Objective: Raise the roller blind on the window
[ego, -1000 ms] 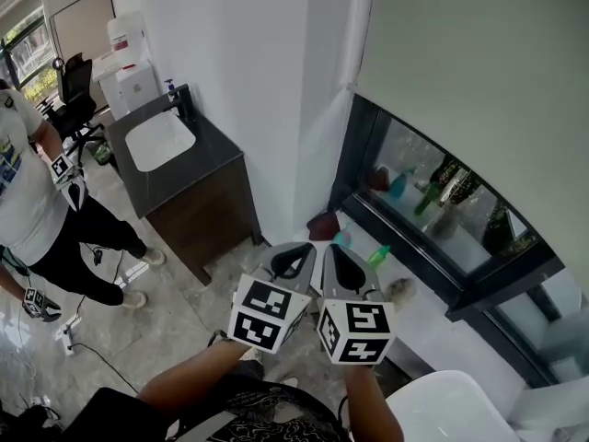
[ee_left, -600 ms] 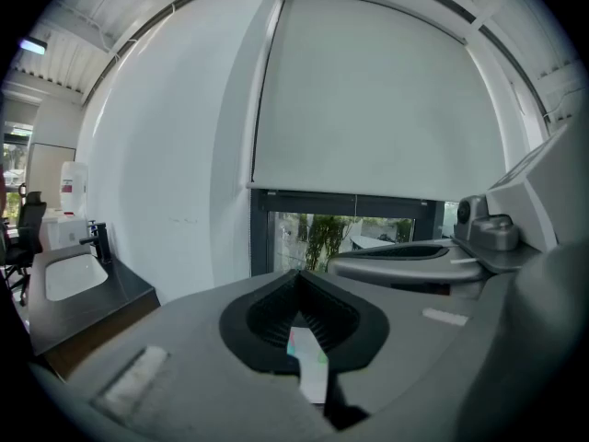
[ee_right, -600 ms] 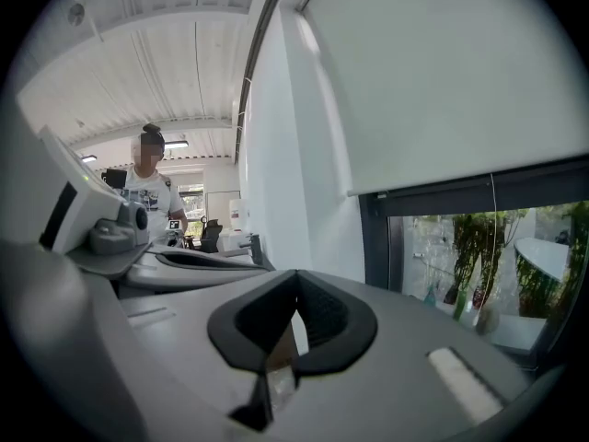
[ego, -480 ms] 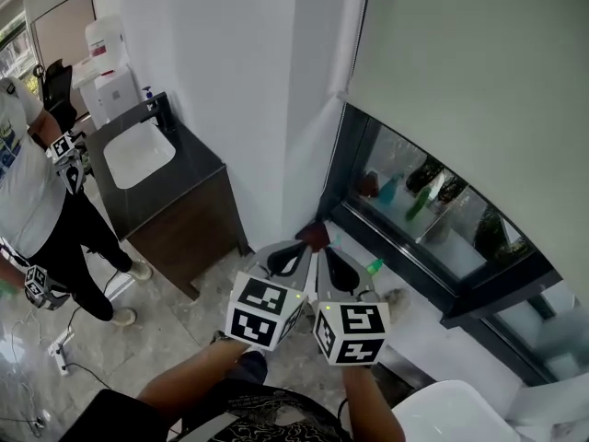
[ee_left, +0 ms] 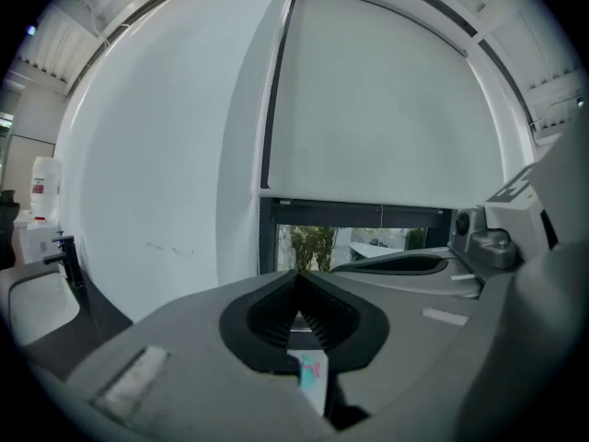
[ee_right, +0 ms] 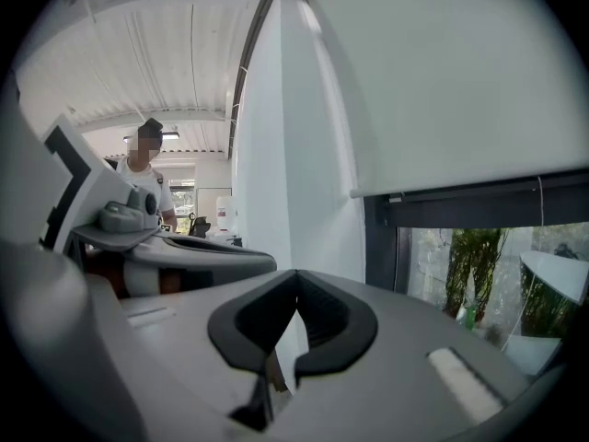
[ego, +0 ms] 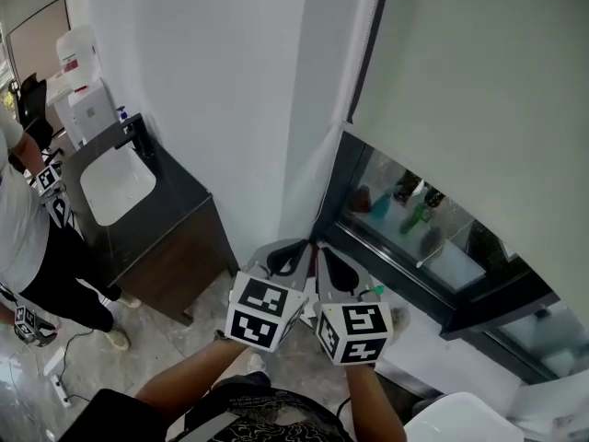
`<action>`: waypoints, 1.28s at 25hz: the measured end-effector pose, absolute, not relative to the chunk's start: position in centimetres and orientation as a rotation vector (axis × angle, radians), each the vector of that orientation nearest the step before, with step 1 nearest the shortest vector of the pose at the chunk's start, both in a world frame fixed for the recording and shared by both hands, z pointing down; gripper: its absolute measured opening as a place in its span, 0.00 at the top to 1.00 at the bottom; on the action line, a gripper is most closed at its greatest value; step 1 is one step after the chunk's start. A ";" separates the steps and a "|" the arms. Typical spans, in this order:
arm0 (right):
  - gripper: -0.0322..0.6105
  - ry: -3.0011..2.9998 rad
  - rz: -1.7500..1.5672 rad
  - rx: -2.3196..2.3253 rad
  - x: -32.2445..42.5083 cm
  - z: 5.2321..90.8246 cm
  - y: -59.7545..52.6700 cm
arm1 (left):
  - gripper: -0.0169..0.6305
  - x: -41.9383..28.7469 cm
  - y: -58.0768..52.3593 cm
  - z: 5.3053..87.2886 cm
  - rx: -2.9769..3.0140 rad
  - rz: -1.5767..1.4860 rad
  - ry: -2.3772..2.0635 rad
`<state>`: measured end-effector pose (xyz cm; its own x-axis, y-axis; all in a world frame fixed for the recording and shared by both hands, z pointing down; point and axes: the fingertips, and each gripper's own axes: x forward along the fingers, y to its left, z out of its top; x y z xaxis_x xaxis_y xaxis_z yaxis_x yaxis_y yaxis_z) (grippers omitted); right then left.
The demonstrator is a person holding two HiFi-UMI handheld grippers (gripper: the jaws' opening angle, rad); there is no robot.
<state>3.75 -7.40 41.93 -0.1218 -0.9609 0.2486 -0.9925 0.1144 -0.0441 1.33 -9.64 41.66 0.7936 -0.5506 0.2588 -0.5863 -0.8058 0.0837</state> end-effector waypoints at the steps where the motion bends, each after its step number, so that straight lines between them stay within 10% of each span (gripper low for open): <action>1: 0.95 -2.219 0.293 1.978 3.8 41.7 -8.1 | 0.98 1.4 -10.4 41.4 2.830 0.329 -0.891; 32: 0.86 -2.585 -0.019 1.537 8.2 29.8 -24.8 | 0.97 4.1 -19.8 34.1 2.815 0.094 -1.028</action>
